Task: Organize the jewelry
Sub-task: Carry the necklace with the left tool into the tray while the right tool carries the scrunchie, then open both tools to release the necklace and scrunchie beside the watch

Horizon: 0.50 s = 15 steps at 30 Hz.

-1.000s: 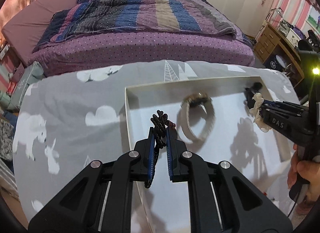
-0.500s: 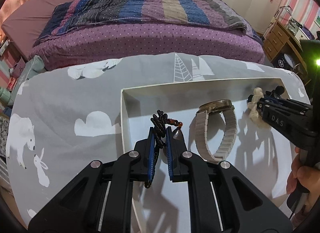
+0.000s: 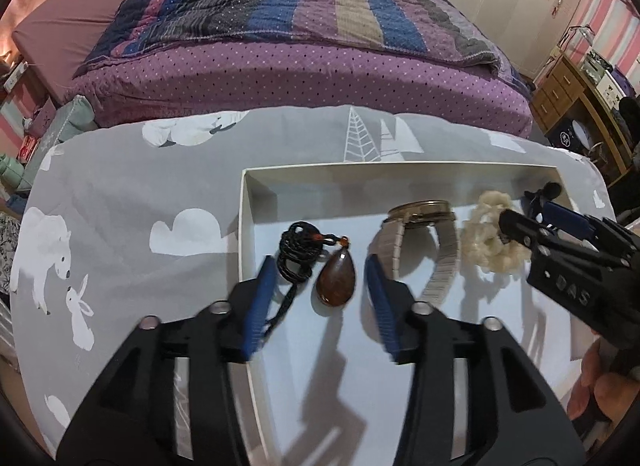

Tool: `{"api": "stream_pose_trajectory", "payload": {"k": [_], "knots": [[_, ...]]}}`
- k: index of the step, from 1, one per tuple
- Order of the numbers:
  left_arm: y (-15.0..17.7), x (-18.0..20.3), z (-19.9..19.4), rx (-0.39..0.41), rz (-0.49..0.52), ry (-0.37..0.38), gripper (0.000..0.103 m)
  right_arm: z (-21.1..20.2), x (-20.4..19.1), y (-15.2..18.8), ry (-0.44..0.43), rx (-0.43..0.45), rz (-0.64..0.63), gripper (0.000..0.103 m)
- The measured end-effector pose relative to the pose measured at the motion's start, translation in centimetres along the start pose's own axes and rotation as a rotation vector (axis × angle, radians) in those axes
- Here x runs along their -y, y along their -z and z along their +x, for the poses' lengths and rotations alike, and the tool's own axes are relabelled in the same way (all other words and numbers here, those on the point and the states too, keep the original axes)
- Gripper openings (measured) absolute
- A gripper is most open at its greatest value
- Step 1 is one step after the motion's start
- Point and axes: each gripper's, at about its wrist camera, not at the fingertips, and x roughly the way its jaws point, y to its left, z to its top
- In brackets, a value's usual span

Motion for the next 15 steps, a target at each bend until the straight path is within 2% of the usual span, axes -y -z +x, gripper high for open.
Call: {"api": "stream_pose_trajectory", "payload": {"k": [2, 4, 11, 15], "knots": [[0.3, 0.4, -0.9, 0.019, -0.002, -0.01, 0.066, -1.3, 0.0, 0.4, 0.013, 0.016, -0.011, 0.068], [0.6, 0.8, -1.6, 0.023, -0.002, -0.004, 0.068, -2.0, 0.3, 0.7, 0.011, 0.02, -0.007, 0.068], [4.0, 2.1, -5.3, 0.065, 0.024, -0.041, 0.092, -5.3, 1.4, 3.4, -0.024, 0.024, 0.014, 0.068], [6.0, 2.4, -7.2, 0.072, 0.046, -0.079, 0.094, -7.6, 1.9, 5.8, -0.014, 0.03, -0.003, 0.068]]}}
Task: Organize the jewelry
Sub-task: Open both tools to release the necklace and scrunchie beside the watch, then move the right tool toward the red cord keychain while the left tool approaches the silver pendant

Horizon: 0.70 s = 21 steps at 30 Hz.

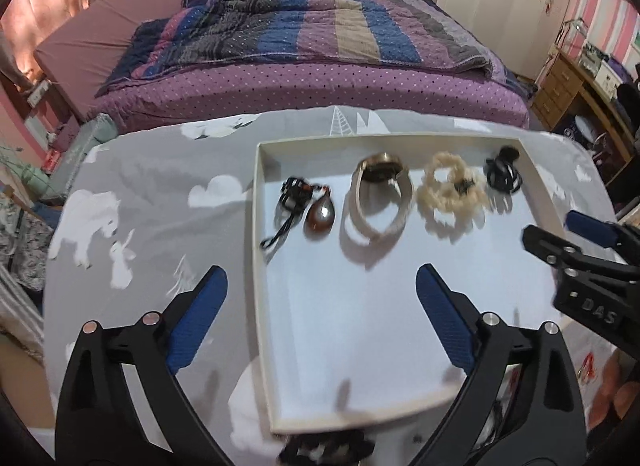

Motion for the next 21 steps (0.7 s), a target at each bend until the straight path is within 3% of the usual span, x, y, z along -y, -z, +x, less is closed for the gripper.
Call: {"api": "stream_pose_trajectory", "payload": {"k": [5, 8, 12, 21], "knots": [[2.3, 0.0, -2.6, -0.014, 0.018, -0.015, 0.095, -3.7, 0.6, 2.3, 0.022, 0.021, -0.024, 0.069], [3.6, -0.3, -4.2, -0.014, 0.012, -0.001, 0.095, -6.1, 1.5, 3.6, 0.019, 0.031, -0.017, 0.076], [5.6, -0.9, -6.0, -0.003, 0.0, 0.01, 0.096, -8.3, 2.4, 5.9, 0.04, 0.042, -0.025, 0.076], [10.2, -1.3, -8.0, 0.012, 0.03, 0.016, 0.099, -9.3, 5.1, 10.5, 0.051, 0.003, -0.007, 0.076]]}}
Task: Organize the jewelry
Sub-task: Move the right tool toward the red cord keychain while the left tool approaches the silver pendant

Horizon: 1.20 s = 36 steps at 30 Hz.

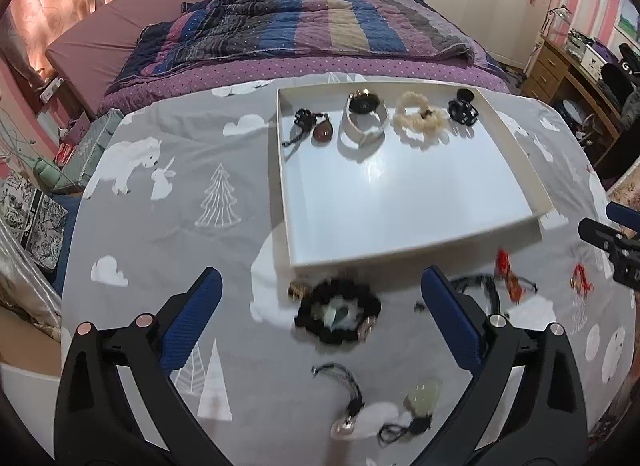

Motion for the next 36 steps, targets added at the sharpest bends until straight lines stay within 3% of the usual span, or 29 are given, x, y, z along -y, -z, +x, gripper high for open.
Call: {"api": "stream_pose_trajectory", "payload": {"k": [21, 36], "knots": [[5.7, -1.6, 0.3, -0.058, 0.011, 0.015, 0.099, 0.4, 2.5, 5.1, 0.037, -0.075, -0.017, 0.076], [8.4, -1.8, 1.4, -0.106, 0.019, 0.048, 0.099, 1.8, 3.0, 6.7, 0.061, -0.115, -0.012, 0.076]]}}
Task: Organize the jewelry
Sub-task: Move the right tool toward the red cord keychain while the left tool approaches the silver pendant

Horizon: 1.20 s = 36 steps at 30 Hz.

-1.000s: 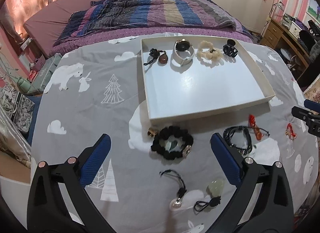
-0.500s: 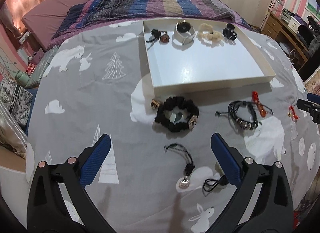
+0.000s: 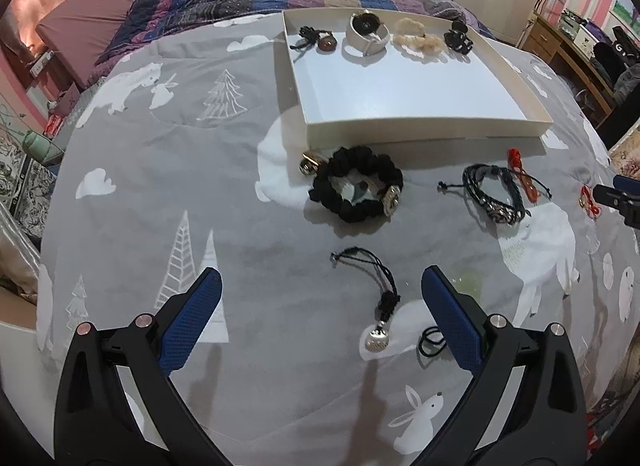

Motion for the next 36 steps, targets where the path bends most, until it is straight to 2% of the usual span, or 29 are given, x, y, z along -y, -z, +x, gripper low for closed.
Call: {"api": "stream_pose_trajectory", "payload": {"k": [12, 15, 20, 24, 36], "knots": [[1.7, 0.5, 2.3, -0.047, 0.01, 0.01, 0.095, 1.7, 2.4, 1.0, 0.012, -0.038, 0.045, 0.076], [1.8, 0.7, 2.6, -0.052, 0.014, 0.016, 0.091, 2.0, 2.9, 1.1, 0.012, -0.043, 0.054, 0.076], [1.9, 1.4, 2.9, -0.042, 0.028, 0.018, 0.091, 2.5, 3.6, 1.2, 0.016, -0.052, 0.065, 0.076], [1.9, 1.8, 3.4, -0.055, 0.035, 0.027, 0.083, 3.3, 4.2, 1.3, 0.018, -0.069, 0.077, 0.076], [1.8, 1.8, 3.8, -0.061, 0.043, 0.018, 0.073, 5.8, 6.0, 0.9, 0.013, -0.098, 0.114, 0.076]]}}
